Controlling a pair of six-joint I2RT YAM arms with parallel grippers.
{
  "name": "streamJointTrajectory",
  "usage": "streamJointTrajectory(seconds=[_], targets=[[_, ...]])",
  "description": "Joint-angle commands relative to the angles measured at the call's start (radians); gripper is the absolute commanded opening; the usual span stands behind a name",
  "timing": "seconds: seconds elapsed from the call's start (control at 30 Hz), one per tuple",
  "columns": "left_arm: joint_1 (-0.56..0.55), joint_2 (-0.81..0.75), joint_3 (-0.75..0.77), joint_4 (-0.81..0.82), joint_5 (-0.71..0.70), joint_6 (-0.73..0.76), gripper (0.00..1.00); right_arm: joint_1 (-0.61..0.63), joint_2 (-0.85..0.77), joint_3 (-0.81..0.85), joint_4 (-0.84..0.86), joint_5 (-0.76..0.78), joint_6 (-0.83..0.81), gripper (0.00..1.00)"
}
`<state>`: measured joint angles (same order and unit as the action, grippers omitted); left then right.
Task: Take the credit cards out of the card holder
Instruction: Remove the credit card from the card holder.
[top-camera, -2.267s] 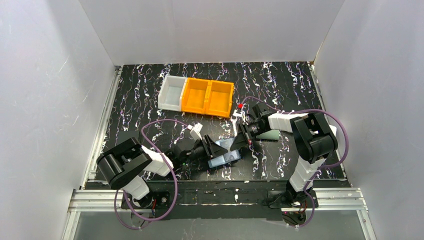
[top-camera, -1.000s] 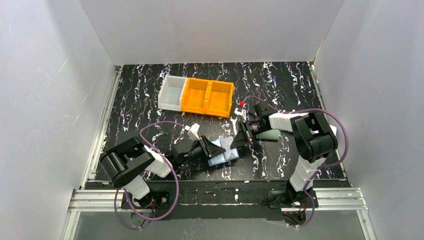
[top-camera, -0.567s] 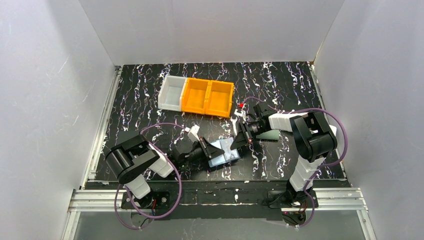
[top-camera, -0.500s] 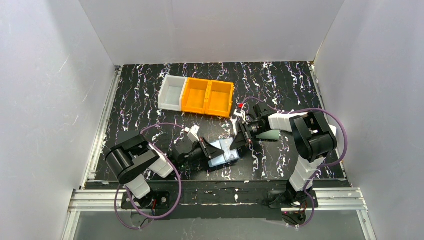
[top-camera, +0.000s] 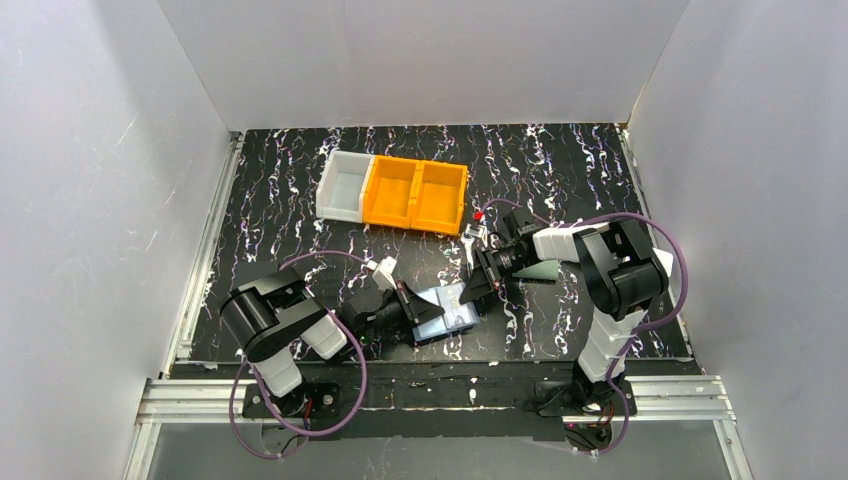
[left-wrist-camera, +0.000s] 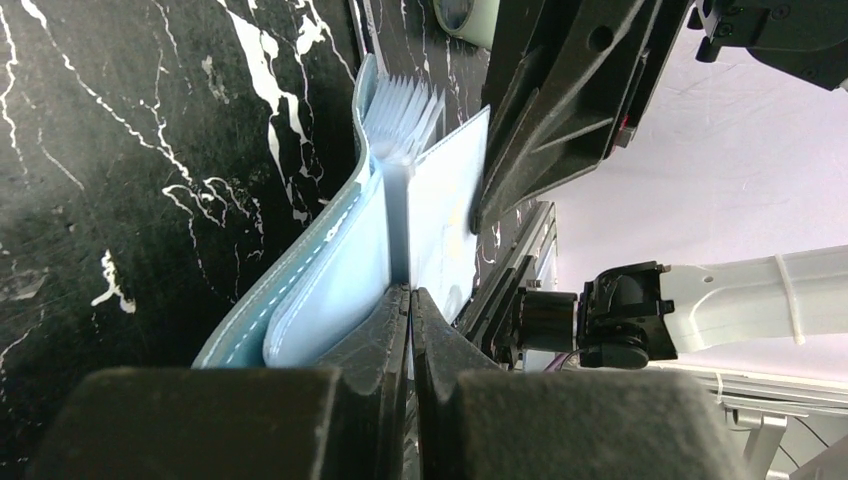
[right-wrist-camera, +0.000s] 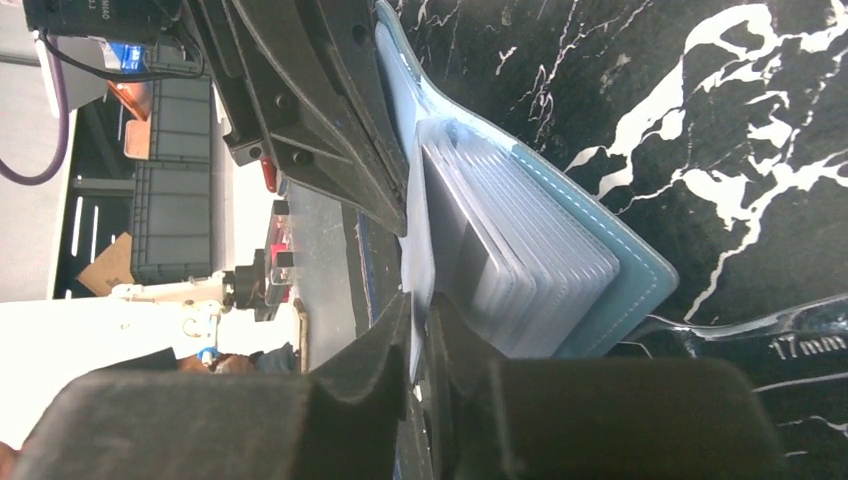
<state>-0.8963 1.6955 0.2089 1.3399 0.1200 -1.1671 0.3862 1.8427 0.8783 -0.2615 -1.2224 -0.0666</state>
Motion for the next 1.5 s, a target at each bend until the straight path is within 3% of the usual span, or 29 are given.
streamJointTrajectory(seconds=[0.0,0.07,0.1,0.23,0.3,0.47,0.73,0.87,0.97,1.1,1.23,1.37,1.47], targets=[[-0.004,0.002,-0.008,0.077,0.012,0.024,0.00,0.001,0.021,0.013,-0.007,0.010,-0.003,0.12],[-0.002,0.010,0.008,0.077,0.035,0.024,0.00,0.002,0.030,0.013,-0.004,0.001,0.005,0.01],[-0.002,0.022,0.017,0.079,0.052,0.022,0.05,0.003,0.034,0.013,0.000,-0.004,0.010,0.01],[-0.001,0.043,0.032,0.084,0.062,0.009,0.37,0.002,0.041,0.003,0.038,-0.036,0.050,0.01],[0.002,0.044,0.028,0.085,0.056,0.006,0.45,0.002,0.040,-0.005,0.075,-0.061,0.085,0.01],[0.004,0.051,0.026,0.084,0.054,0.002,0.50,0.000,0.033,-0.018,0.109,-0.087,0.125,0.01],[0.004,0.109,0.082,0.096,0.084,-0.046,0.43,0.000,0.041,-0.008,0.041,0.092,0.083,0.01],[0.008,0.090,0.085,0.097,0.090,-0.040,0.27,0.001,0.043,0.000,0.012,0.143,0.070,0.01],[0.010,0.089,0.095,0.096,0.098,-0.039,0.10,0.003,0.041,0.001,0.013,0.131,0.070,0.01],[0.011,0.104,0.113,0.097,0.104,-0.043,0.00,0.009,0.034,0.001,0.016,0.106,0.070,0.01],[0.011,0.097,0.116,0.097,0.109,-0.028,0.00,0.010,0.033,0.004,0.013,0.104,0.070,0.01],[0.014,0.047,0.040,0.093,0.038,-0.007,0.00,0.006,0.035,0.014,-0.022,0.159,0.028,0.29],[0.022,0.044,-0.007,0.094,0.031,-0.003,0.00,0.005,0.047,0.019,-0.035,0.199,0.024,0.36]])
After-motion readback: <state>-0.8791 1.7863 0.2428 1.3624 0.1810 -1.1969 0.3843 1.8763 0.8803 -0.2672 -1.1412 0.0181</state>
